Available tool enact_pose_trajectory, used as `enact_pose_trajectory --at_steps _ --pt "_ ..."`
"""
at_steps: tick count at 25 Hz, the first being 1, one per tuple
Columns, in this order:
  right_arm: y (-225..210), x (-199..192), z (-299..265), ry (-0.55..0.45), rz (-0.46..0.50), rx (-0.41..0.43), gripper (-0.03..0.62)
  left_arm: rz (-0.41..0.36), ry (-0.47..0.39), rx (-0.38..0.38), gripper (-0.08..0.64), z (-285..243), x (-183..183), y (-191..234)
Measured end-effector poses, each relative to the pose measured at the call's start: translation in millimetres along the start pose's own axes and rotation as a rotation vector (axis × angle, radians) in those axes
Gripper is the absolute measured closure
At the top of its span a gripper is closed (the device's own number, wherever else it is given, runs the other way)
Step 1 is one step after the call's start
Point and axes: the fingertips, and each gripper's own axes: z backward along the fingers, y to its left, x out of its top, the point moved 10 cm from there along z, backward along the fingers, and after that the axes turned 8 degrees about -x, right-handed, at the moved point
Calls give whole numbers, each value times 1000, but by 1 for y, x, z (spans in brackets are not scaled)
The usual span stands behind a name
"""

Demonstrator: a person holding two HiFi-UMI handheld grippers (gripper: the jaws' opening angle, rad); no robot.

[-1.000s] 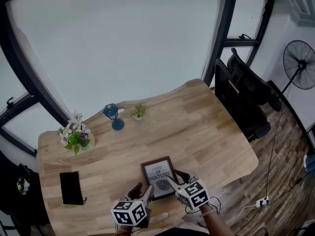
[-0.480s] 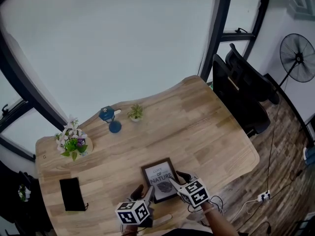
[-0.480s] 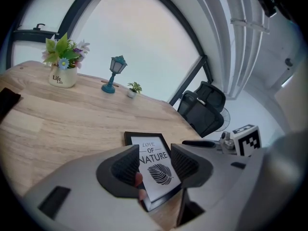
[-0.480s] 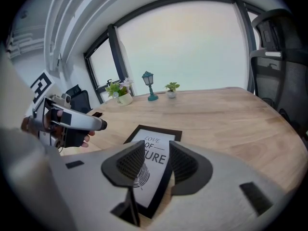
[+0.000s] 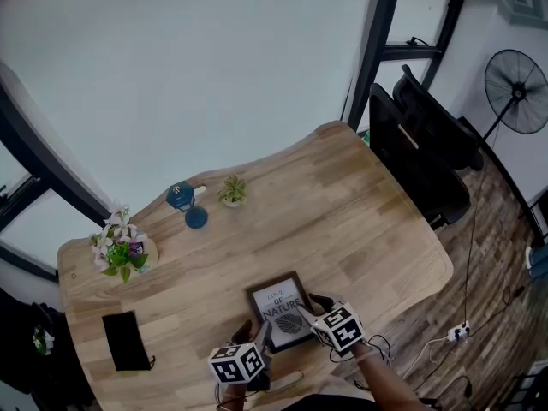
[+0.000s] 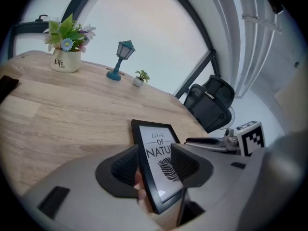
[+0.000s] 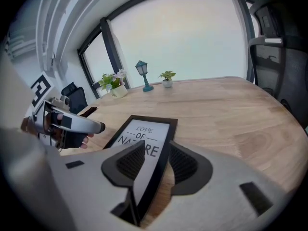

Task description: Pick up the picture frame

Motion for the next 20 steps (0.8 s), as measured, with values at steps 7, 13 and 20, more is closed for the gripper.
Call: enact_pose_trajectory --at_steps 7,13,20 --pt "-6 -6 -12 36 -3 -7 459 44 16 26 368 -14 -5 9" --pt "-9 -7 -19 51 -7 -5 459 43 45 42 363 -23 -8 13" --pt "-10 -10 -22 69 -7 -2 459 13 91 51 354 -28 -12 13"
